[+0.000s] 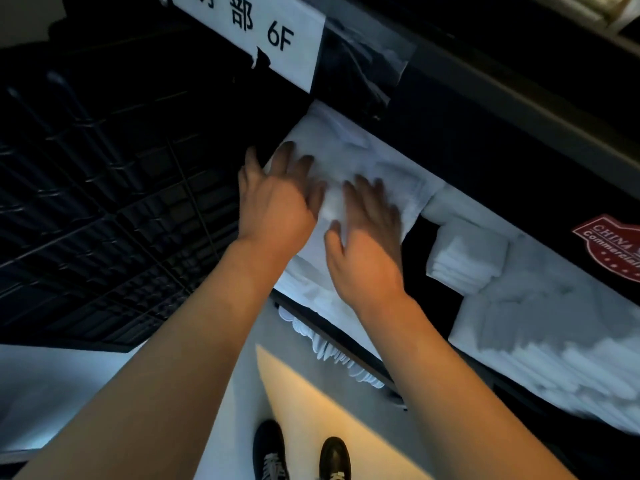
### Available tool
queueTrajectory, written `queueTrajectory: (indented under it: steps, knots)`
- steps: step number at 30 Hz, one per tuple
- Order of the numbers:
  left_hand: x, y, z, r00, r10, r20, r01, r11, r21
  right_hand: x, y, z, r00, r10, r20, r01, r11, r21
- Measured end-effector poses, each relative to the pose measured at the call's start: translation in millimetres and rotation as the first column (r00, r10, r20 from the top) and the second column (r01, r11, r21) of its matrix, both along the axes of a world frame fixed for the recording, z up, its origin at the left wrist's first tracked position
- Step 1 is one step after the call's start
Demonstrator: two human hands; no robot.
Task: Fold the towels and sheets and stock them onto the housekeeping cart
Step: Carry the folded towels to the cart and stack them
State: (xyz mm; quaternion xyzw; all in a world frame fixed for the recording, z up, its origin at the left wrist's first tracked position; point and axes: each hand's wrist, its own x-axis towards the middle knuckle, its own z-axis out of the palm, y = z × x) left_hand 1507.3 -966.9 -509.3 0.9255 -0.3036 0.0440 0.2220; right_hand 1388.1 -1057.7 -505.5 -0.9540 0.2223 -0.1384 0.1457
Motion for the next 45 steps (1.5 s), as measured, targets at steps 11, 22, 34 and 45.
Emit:
queueTrajectory:
  steps: [11,22,34,45]
  knots:
    - [14,3,-14,0.969,0.059,-0.241,-0.026,0.990,0.138,-14,-41,-31,0.978,0.009,-0.210,0.010,0.996,0.090]
    - [1,6,-26,0.996,0.037,-0.085,-0.022,0.985,0.171,56,-67,-19,0.977,-0.012,-0.213,0.009,1.000,-0.013]
    - [12,14,-31,0.961,0.000,-0.276,0.027,0.995,0.095,-3,-58,-48,0.999,-0.010,-0.048,0.013,0.998,0.066]
    - [-24,68,26,0.985,-0.003,-0.170,0.005,1.000,0.012,-46,-31,-3,0.991,0.069,-0.116,-0.047,0.982,0.184]
